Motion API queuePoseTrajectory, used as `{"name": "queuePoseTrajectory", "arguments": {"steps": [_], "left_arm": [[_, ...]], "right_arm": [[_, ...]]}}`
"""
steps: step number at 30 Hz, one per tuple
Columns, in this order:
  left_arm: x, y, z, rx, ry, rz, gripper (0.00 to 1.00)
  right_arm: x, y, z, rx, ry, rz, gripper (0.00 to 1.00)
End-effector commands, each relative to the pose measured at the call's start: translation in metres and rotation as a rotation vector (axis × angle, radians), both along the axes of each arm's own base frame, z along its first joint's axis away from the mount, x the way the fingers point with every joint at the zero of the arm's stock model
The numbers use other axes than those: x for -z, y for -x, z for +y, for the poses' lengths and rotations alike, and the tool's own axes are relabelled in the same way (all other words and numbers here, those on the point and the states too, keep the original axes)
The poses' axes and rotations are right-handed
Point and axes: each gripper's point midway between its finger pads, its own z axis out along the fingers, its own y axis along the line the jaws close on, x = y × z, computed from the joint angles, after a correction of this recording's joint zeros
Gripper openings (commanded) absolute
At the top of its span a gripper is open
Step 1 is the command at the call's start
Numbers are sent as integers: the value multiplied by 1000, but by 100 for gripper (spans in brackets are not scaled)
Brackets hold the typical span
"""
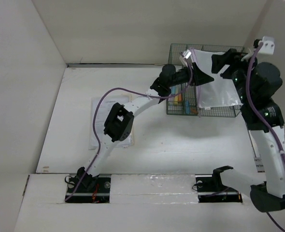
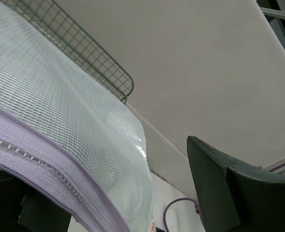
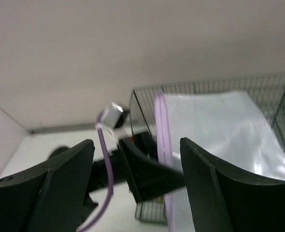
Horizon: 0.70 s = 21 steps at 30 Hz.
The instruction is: Organize the desk
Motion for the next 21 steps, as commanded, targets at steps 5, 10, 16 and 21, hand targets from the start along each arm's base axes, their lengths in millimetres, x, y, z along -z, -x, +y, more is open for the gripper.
{"name": "queuePoseTrajectory", "arguments": {"steps": [5, 10, 16, 21], "left_arm": [[-46, -14, 14, -112, -14, -17, 76], [-44, -14, 14, -119, -33, -23, 74], [-44, -9, 15, -98, -30, -31, 73], [-45, -9, 15, -96, -23, -31, 73]], "right_arm": [[-17, -15, -13, -29, 2, -34, 72], [75, -12, -75, 229, -9, 150, 74], [142, 24, -140, 521, -73, 174, 77], [184, 17, -151, 493, -146, 241, 78]]}}
